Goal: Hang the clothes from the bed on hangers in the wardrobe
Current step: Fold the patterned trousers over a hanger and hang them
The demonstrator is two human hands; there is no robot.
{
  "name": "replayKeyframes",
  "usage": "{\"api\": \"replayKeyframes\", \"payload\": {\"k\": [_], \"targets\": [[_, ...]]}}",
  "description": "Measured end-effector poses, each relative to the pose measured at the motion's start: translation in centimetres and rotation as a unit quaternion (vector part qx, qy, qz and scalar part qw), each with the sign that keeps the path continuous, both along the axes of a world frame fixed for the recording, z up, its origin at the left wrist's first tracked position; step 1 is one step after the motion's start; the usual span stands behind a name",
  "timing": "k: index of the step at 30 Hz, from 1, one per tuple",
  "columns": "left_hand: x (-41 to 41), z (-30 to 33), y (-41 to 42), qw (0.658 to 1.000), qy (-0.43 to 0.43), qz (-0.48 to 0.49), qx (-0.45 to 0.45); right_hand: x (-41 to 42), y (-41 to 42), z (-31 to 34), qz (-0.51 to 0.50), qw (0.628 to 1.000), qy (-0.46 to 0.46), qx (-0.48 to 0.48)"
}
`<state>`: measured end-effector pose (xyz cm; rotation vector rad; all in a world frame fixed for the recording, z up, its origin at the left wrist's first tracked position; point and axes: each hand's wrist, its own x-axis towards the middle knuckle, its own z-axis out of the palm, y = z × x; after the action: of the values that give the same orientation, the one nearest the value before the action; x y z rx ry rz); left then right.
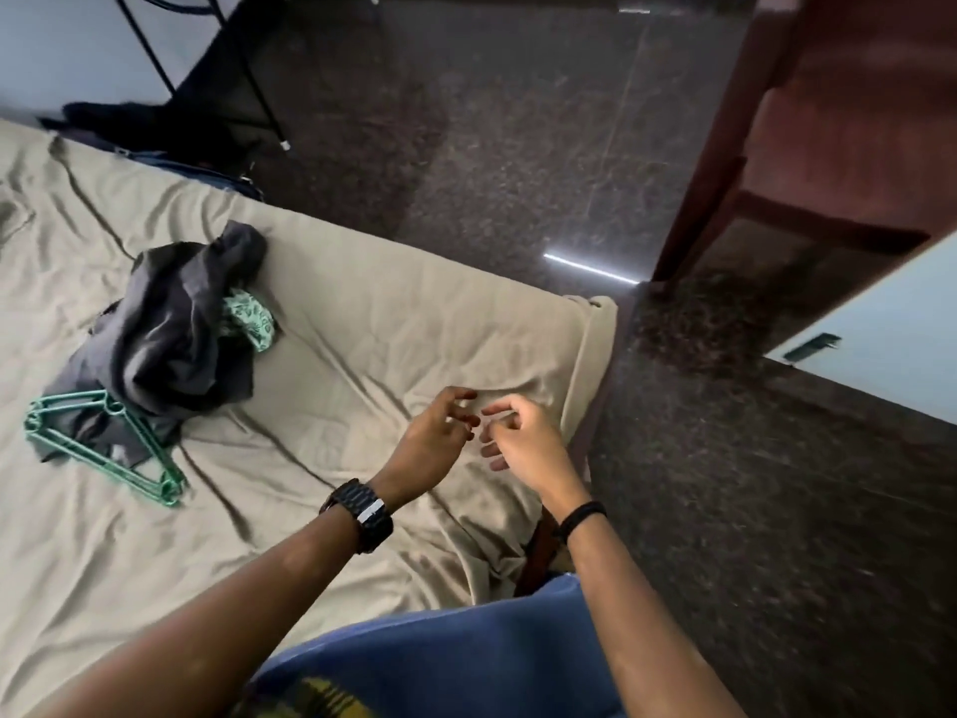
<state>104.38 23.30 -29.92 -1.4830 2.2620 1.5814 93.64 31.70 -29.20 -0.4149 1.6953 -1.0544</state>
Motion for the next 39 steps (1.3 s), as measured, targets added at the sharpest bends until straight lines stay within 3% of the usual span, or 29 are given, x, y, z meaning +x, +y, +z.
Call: {"api": "replayKeyframes", "payload": {"k": [8,13,17,24,34,39], "targets": [[3.4,-11.9,-5.7,0.995,0.03,0.018,-0.09,2.6,-6.8,-13.1,0.027,0.996,0.046,-0.065],[6.2,-16.7,-9.4,0.988,0.098,0.06,-0.101,6.2,-10.3,-16.5,0.032,0.992,0.076,-0.099],[8.7,-18.1,-10.9,0.985,0.157,0.053,-0.045,9.3,-11.2,-16.3,0.022,0.98,0.167,-0.103],[14.2,-17.0,-15.1,0.968,0.245,0.047,0.008,16.5,-14.9,-14.4,-0.011,0.982,0.173,-0.08],[26.5,-15.4,-28.0,0.944,0.224,0.105,-0.217,25.3,-30.1,-13.5,0.09,0.976,0.176,-0.09],[28.6,-16.4,-32.9,0.94,0.19,0.115,-0.259,26.1,-36.7,-13.9,0.145,0.908,0.383,-0.09]]}}
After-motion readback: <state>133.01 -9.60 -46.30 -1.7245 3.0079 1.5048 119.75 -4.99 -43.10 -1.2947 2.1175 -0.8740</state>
